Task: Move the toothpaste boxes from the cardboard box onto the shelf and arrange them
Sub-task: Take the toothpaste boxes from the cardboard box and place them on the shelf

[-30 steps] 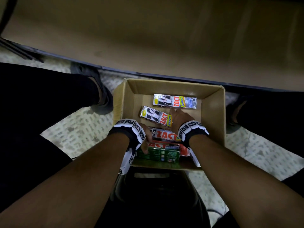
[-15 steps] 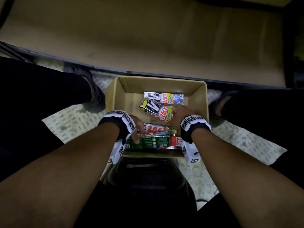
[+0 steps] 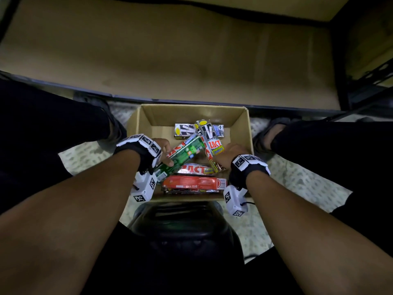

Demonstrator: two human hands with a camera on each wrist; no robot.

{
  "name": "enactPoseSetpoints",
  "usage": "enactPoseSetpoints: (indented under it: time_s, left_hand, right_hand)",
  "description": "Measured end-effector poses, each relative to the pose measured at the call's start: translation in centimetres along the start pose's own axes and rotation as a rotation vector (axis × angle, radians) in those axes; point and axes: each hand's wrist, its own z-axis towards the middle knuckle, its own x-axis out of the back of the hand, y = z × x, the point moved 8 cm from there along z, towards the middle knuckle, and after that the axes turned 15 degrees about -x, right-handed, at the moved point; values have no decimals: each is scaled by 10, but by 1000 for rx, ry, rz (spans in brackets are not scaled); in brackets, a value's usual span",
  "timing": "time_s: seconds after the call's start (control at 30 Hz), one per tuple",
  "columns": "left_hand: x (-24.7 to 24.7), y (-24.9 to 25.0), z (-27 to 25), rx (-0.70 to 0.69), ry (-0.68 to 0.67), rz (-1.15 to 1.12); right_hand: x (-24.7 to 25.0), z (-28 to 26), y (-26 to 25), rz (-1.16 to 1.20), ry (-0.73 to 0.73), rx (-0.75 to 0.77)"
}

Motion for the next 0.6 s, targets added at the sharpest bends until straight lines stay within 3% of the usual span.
enactPoseSetpoints:
  time_s: [0.2, 0.47, 0.6]
  left_hand:
    - [6, 3, 11, 73, 66, -89]
    - [-15, -29, 44, 167, 15, -121]
    - [-12, -9, 37, 83, 75, -289]
  right_hand:
    - [-9, -3, 1, 59, -51, -36]
    - [-32, 4, -7, 77, -83, -45]
    - [-39, 9, -12, 127, -105, -46]
